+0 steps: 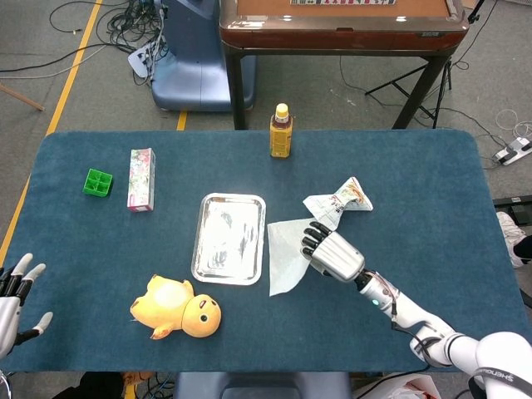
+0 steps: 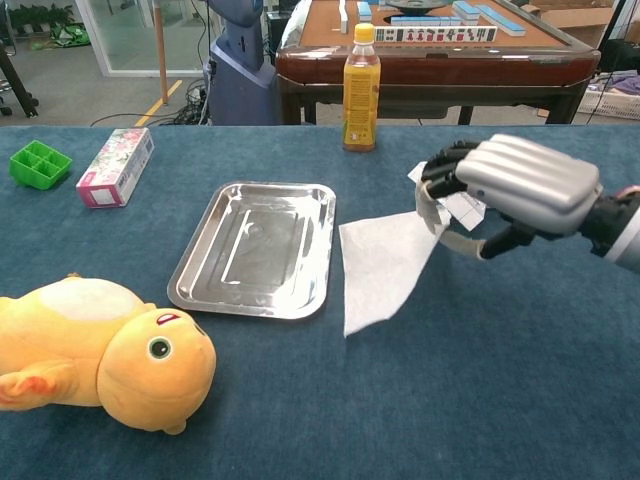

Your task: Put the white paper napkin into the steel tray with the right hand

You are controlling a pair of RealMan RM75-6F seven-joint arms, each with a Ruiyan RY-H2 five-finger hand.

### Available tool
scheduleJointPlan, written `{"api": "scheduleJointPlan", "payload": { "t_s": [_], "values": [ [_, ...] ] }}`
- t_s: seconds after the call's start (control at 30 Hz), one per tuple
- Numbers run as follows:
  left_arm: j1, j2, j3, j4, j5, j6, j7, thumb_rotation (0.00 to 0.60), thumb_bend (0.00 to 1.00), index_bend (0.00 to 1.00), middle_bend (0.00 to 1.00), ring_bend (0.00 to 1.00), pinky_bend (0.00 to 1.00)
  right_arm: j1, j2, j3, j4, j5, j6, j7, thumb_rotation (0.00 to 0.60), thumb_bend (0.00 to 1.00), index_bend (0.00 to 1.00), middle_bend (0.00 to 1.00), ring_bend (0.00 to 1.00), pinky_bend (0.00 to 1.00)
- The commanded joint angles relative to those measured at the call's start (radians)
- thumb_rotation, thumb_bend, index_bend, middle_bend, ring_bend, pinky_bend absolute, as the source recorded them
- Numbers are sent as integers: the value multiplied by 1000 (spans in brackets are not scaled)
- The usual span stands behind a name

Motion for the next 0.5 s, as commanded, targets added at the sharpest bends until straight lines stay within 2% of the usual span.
{"api": "scheduleJointPlan", "payload": {
  "t_s": [0.03,0.13,0.3,0.4,0.5],
  "values": [
    [1,0,1,-1,3,2,-1,600,222,152,21,76,33,47,38,73,-90,42,-6,-32,600,463,611,415,254,232],
    [1,2,3,-3,6,3,0,600,222,152,21,77,33,91,53,141,-151,75,-20,-81,600,463,611,415,254,231],
    [1,6,2,-10,15,9,0,600,222,152,21,77,33,157,52,218,-210,116,-60,-131,600,463,611,415,254,231],
    [4,7,5,-11,15,10,1,600,222,152,21,77,33,191,37,234,-219,123,-83,-163,600,464,611,415,254,231],
    [6,6,7,-9,13,10,-3,600,222,152,21,77,32,210,2,228,-192,108,-75,-198,600,463,611,415,255,231]
  ]
}}
